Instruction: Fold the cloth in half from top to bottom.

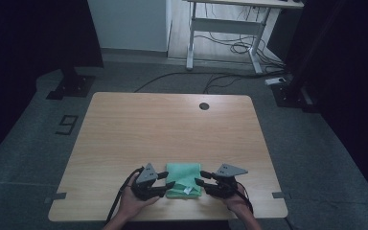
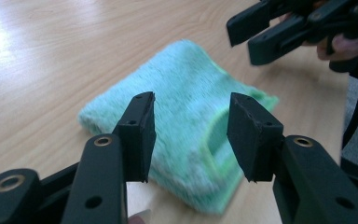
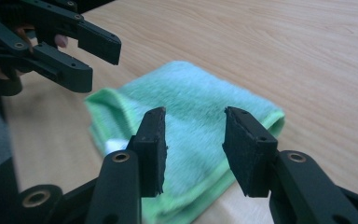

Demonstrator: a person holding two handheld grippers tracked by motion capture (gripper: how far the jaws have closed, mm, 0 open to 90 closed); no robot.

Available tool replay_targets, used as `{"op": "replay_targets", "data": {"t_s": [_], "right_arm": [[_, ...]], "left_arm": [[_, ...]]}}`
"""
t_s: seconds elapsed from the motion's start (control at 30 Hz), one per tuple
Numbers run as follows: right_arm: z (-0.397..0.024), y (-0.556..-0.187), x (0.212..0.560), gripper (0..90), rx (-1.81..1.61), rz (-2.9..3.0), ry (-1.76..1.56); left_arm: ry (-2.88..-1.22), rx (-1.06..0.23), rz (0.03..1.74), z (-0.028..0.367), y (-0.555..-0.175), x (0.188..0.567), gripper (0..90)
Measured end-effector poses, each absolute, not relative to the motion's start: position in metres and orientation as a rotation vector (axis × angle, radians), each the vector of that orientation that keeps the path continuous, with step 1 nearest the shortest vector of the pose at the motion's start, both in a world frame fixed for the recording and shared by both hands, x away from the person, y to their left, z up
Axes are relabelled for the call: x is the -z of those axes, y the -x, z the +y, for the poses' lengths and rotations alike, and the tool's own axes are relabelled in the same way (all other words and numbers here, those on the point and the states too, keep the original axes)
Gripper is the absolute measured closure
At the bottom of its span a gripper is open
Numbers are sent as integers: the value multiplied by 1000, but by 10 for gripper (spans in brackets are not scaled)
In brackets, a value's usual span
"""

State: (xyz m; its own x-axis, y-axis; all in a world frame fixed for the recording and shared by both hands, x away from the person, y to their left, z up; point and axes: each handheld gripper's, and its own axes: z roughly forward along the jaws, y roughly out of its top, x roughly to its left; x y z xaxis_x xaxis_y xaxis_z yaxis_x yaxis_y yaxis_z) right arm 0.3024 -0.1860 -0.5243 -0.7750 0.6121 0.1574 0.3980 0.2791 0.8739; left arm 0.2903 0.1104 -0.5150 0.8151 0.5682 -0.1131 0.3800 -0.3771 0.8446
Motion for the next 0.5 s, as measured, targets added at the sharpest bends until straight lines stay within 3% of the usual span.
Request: {"op": "replay_targets", "data": {"t_s": [0.23, 0.5], "right_arm": [[-162, -322, 531, 580, -1407, 2377, -937], [-151, -311, 539, 549, -1366, 2457, -891]], "left_arm": [[-2004, -223, 747, 98, -318, 516, 530], [-2126, -167, 726, 88, -322, 528, 512]]}}
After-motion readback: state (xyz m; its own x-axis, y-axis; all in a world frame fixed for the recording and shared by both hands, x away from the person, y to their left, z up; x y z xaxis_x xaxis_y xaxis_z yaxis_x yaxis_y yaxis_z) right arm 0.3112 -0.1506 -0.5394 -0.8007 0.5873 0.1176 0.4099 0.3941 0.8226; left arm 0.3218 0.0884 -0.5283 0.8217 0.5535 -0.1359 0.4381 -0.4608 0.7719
